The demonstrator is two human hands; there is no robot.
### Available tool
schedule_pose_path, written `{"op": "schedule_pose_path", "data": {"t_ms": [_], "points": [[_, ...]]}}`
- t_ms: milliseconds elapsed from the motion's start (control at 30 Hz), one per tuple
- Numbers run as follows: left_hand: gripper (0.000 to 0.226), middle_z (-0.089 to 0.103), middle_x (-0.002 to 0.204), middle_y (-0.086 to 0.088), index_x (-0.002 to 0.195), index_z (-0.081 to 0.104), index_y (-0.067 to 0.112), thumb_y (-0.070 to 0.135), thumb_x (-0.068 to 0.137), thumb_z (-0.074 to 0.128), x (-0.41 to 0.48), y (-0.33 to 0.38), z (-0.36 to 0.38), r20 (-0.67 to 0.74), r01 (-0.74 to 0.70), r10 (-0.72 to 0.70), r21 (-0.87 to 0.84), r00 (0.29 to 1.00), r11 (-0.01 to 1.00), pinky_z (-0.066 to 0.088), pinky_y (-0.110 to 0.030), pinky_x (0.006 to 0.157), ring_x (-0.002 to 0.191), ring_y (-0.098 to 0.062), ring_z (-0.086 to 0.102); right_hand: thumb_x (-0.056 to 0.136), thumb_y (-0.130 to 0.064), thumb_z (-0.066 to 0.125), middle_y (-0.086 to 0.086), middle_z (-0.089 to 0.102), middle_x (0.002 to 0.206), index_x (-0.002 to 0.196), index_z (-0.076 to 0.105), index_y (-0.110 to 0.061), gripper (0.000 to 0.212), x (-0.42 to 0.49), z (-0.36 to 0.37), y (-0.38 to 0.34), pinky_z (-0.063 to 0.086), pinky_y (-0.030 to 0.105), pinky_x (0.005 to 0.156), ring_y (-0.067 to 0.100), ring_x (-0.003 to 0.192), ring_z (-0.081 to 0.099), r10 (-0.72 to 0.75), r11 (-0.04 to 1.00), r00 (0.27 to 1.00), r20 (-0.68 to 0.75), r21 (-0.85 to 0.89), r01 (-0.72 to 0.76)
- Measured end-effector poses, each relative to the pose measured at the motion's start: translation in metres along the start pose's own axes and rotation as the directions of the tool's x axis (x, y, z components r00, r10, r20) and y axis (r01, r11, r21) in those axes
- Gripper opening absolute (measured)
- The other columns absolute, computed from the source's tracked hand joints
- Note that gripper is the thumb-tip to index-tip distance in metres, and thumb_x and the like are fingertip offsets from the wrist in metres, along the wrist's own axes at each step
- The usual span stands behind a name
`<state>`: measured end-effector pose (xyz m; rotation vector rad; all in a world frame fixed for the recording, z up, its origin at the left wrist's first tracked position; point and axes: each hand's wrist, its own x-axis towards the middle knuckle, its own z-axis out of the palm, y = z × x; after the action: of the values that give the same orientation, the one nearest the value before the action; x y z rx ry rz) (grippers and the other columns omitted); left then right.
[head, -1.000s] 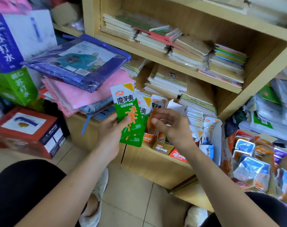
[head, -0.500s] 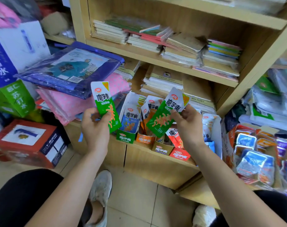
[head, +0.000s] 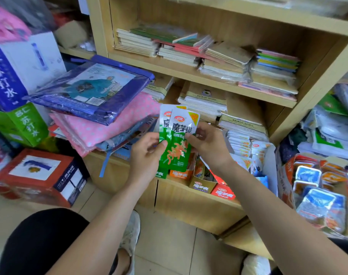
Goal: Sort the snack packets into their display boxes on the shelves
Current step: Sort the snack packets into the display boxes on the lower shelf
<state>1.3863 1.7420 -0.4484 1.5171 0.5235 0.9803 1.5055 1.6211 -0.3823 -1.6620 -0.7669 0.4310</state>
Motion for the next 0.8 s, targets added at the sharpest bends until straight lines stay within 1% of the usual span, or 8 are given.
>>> {"op": "schedule_pose_path", "data": {"t_ms": [133, 200, 300, 400, 500, 567, 700, 800], "points": [[0.014, 0.076, 0.095, -0.008, 0.099, 0.073, 0.014, 0.003, 0.093, 0.066, 0.001, 0.005, -0.003, 0.101, 0.15, -0.145, -0.041, 0.984, 0.988, 0.057, -0.035, 0.075, 0.086, -0.017, 0.07, 0.094, -0.001, 0.065, 0.001, 0.076, 0.086, 0.105, 0.059, -0.003, 0.012, 0.0, 0.0, 0.005, 0.054, 0.023, 0.059, 0.01, 0.072, 0.071, 0.02, 0.999, 1.0, 0.006, 0.029, -0.02], [0.017, 0.076, 0.092, -0.002, 0.096, 0.075, 0.022, 0.008, 0.094, 0.066, 0.006, 0.009, -0.005, 0.159, 0.211, -0.212, 0.022, 0.964, 0.977, 0.058, -0.038, 0.075, 0.087, -0.017, 0.07, 0.092, 0.001, 0.067, 0.007, 0.076, 0.084, 0.103, 0.06, 0.002, 0.013, -0.002, -0.008, 0.007, 0.056, 0.03, 0.062, 0.015, 0.07, 0.07, 0.006, 1.0, 0.999, -0.036, 0.0, -0.006], [0.022, 0.077, 0.089, 0.01, 0.096, 0.077, 0.025, 0.008, 0.095, 0.062, 0.028, 0.011, -0.015, 0.169, 0.034, -0.077, 0.246, 0.983, 0.969, 0.054, -0.02, 0.075, 0.083, -0.002, 0.07, 0.091, -0.001, 0.069, 0.02, 0.072, 0.09, 0.102, 0.063, 0.001, 0.013, -0.002, -0.026, 0.008, 0.053, 0.039, 0.065, 0.017, 0.07, 0.066, -0.066, 0.996, 0.987, -0.146, -0.065, 0.057], [0.024, 0.075, 0.109, 0.01, 0.115, 0.074, 0.025, 0.018, 0.093, 0.067, 0.059, 0.001, -0.024, 0.354, -0.362, 0.155, 0.65, 0.922, 0.668, 0.05, -0.034, 0.092, 0.105, -0.012, 0.064, 0.091, -0.002, 0.069, 0.015, 0.069, 0.082, 0.096, 0.061, -0.002, 0.009, -0.001, -0.038, 0.011, 0.046, 0.018, 0.056, 0.002, 0.061, 0.062, -0.149, 0.975, 0.968, -0.202, -0.191, 0.11], [0.044, 0.057, 0.141, 0.013, 0.137, 0.057, 0.032, 0.034, 0.093, 0.065, 0.075, -0.013, -0.016, 0.613, -0.594, 0.009, 0.762, 0.79, 0.257, 0.028, -0.046, 0.108, 0.137, -0.023, 0.035, 0.09, -0.004, 0.07, -0.002, 0.067, 0.076, 0.094, 0.058, -0.014, 0.016, 0.001, -0.039, 0.019, 0.043, 0.008, 0.056, -0.002, 0.063, 0.062, -0.189, 0.951, 0.959, -0.212, -0.281, 0.126], [0.058, 0.046, 0.15, 0.013, 0.145, 0.046, 0.029, 0.037, 0.091, 0.066, 0.078, -0.022, -0.007, 0.657, -0.647, -0.059, 0.752, 0.751, 0.126, 0.016, -0.051, 0.112, 0.146, -0.027, 0.019, 0.09, -0.004, 0.07, -0.007, 0.068, 0.077, 0.097, 0.06, -0.018, 0.018, 0.002, -0.037, 0.025, 0.044, 0.009, 0.057, 0.001, 0.066, 0.064, -0.197, 0.947, 0.96, -0.199, -0.294, 0.133], [0.067, 0.051, 0.139, 0.007, 0.144, 0.049, 0.028, 0.04, 0.083, 0.075, 0.084, -0.036, -0.004, 0.614, -0.613, 0.022, 0.785, 0.789, 0.085, 0.018, -0.055, 0.105, 0.139, -0.031, 0.026, 0.09, -0.006, 0.07, 0.002, 0.073, 0.083, 0.106, 0.065, -0.013, 0.018, 0.004, -0.034, 0.039, 0.049, 0.014, 0.059, 0.011, 0.072, 0.068, -0.19, 0.947, 0.964, -0.184, -0.293, 0.131], [0.025, 0.062, 0.109, 0.013, 0.101, 0.073, 0.033, 0.032, 0.078, 0.081, 0.091, -0.035, -0.007, 0.614, -0.646, 0.204, 0.738, 0.763, 0.196, 0.021, -0.042, 0.09, 0.118, -0.027, 0.039, 0.091, -0.005, 0.07, 0.003, 0.074, 0.084, 0.11, 0.065, -0.007, 0.02, 0.005, -0.034, 0.044, 0.052, 0.018, 0.06, 0.006, 0.07, 0.07, -0.179, 0.956, 0.964, -0.195, -0.267, 0.123]]}}
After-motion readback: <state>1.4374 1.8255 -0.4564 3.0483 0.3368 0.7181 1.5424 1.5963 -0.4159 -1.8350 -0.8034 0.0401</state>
